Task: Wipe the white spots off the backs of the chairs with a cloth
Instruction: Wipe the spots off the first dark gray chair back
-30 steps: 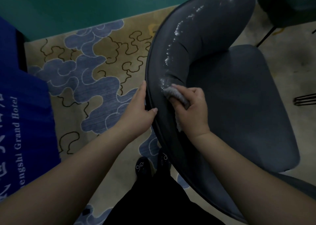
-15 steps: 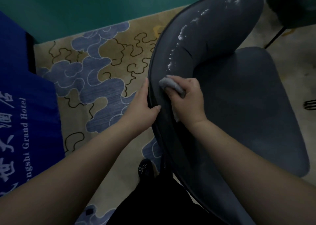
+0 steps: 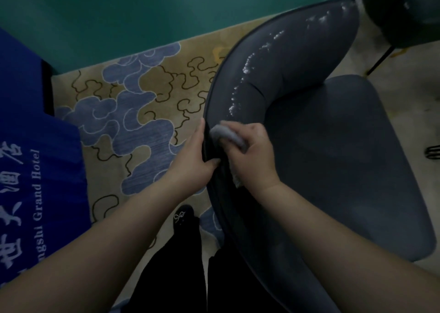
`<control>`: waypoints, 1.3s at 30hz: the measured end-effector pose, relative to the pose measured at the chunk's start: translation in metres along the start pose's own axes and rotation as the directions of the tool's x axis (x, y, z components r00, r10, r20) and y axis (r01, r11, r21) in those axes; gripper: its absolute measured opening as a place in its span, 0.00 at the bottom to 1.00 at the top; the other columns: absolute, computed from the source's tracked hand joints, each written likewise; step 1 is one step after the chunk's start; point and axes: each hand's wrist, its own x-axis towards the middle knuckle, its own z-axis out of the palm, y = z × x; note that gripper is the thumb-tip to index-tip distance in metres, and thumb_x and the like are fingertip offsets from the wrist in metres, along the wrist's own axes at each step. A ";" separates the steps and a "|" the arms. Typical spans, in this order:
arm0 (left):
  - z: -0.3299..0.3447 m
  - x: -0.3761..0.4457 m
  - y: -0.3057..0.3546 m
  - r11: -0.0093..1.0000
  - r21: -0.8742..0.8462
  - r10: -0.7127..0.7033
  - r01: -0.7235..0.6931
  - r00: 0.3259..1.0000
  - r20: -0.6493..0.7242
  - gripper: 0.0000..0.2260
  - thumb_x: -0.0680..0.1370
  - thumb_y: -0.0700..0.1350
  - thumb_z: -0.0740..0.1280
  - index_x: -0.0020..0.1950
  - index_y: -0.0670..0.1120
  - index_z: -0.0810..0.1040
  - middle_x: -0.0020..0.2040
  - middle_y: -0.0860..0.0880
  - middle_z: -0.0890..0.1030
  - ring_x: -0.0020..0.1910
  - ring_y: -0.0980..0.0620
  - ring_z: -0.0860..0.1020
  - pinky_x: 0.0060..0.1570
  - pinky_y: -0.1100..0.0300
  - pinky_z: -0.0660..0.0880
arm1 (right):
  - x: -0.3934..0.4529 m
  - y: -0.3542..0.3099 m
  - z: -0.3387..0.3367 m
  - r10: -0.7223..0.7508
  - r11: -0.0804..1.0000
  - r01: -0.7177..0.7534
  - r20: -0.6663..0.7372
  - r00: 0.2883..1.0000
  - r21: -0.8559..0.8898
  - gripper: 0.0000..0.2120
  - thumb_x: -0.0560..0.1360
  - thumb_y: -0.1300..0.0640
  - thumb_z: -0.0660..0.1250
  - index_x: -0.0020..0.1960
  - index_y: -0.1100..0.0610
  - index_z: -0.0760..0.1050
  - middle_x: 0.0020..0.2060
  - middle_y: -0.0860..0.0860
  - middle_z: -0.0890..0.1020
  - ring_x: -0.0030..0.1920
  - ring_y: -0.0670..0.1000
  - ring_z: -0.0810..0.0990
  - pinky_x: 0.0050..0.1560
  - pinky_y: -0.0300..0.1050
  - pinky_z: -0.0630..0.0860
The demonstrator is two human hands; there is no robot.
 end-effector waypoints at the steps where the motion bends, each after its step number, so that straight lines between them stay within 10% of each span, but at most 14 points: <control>1: -0.001 0.001 -0.001 1.000 0.001 0.001 -0.001 1.000 0.007 0.41 0.75 0.42 0.69 0.78 0.57 0.45 0.75 0.52 0.63 0.72 0.51 0.65 0.68 0.48 0.68 | -0.001 0.000 0.002 -0.017 1.000 0.017 -0.001 1.000 -0.012 0.15 0.74 0.58 0.71 0.58 0.46 0.80 0.48 0.50 0.73 0.47 0.40 0.75 0.53 0.29 0.72; 5: -0.004 0.003 -0.004 1.000 -0.020 -0.012 0.013 0.998 0.061 0.41 0.76 0.42 0.68 0.77 0.61 0.44 0.76 0.55 0.60 0.70 0.51 0.68 0.66 0.48 0.70 | 0.016 0.008 -0.007 0.185 0.983 -0.178 -0.191 0.964 0.052 0.13 0.74 0.57 0.70 0.57 0.47 0.80 0.51 0.52 0.73 0.47 0.37 0.74 0.49 0.20 0.67; 22: -0.039 0.068 0.014 0.976 0.121 0.156 -0.182 0.968 0.197 0.43 0.75 0.45 0.71 0.79 0.51 0.44 0.79 0.52 0.47 0.76 0.51 0.54 0.73 0.51 0.59 | 0.054 -0.007 0.016 0.222 0.973 -0.232 -0.382 0.897 0.021 0.13 0.75 0.59 0.69 0.58 0.51 0.80 0.53 0.55 0.76 0.46 0.37 0.73 0.50 0.19 0.64; 31: -0.051 0.097 0.016 0.943 0.179 0.214 -0.279 0.925 0.313 0.46 0.73 0.48 0.72 0.79 0.50 0.41 0.79 0.51 0.42 0.77 0.55 0.45 0.70 0.64 0.49 | 0.069 -0.008 0.017 0.288 0.956 -0.282 -0.459 0.840 0.084 0.11 0.75 0.57 0.68 0.57 0.49 0.80 0.53 0.51 0.78 0.52 0.43 0.78 0.55 0.36 0.74; 39: -0.054 0.114 0.016 0.929 0.180 0.248 -0.323 0.906 0.343 0.47 0.72 0.48 0.73 0.79 0.49 0.41 0.79 0.49 0.41 0.76 0.56 0.41 0.69 0.65 0.45 | 0.085 -0.012 0.027 0.275 0.958 -0.275 -0.510 0.815 0.077 0.11 0.75 0.58 0.68 0.57 0.50 0.79 0.54 0.53 0.75 0.48 0.36 0.74 0.49 0.22 0.67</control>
